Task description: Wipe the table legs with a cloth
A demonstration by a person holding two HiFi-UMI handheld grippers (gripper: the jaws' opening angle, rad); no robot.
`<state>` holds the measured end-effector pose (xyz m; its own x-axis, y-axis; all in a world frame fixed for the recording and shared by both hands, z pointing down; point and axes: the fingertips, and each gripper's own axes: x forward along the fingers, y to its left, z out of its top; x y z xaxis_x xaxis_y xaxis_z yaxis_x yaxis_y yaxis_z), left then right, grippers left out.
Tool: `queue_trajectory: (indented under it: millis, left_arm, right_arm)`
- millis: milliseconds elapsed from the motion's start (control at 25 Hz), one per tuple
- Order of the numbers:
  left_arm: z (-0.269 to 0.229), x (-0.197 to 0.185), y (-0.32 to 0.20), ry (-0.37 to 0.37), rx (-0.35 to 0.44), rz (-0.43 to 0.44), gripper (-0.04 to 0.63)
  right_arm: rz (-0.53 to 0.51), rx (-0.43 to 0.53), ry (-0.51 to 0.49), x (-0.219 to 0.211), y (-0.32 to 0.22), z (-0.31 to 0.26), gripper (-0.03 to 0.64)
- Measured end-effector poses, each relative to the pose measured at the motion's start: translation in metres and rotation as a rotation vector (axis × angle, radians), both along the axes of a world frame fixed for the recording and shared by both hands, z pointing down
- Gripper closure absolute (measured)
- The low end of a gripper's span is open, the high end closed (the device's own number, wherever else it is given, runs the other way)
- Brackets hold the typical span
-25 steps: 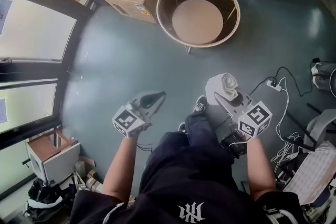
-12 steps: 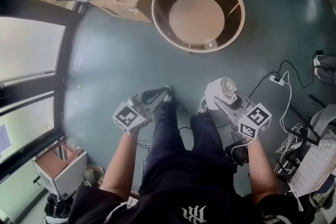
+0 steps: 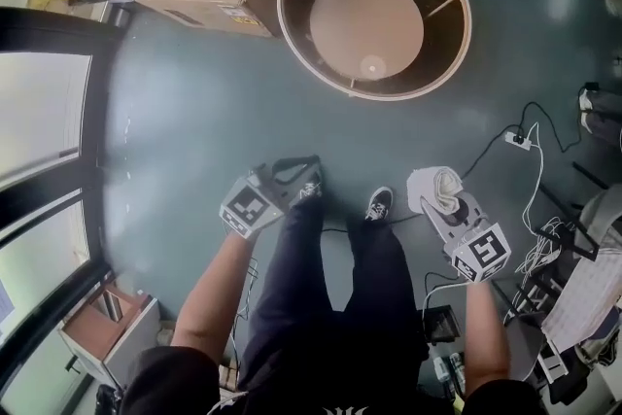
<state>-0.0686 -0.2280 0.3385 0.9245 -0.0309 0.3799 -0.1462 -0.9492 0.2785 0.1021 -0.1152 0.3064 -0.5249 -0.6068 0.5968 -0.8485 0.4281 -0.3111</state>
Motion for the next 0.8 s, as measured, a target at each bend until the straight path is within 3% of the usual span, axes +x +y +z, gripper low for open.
queue_trajectory:
  millis: [160, 320, 560, 800]
  left_arm:
    - [0.056, 0.001, -0.002, -0.012, 0.023, -0.034, 0.589]
    - [0.114, 0.027, -0.004, -0.022, 0.005, -0.108, 0.589]
    - [0.193, 0.069, 0.003, -0.021, 0.133, -0.118, 0.589]
    - [0.254, 0.09, -0.023, 0.024, 0.188, -0.208, 0.589]
  right_arm:
    - [-0.096, 0.082, 0.059, 0.007, -0.017, 0.038, 0.543]
    - [-0.166, 0.158, 0.143, 0.03, -0.04, 0.102, 0.543]
    - [-0.394, 0.26, 0.253, 0.024, -0.047, 0.211, 0.543]
    - [-0.408, 0.308, 0.271, 0.024, -0.067, 0.284, 0.543]
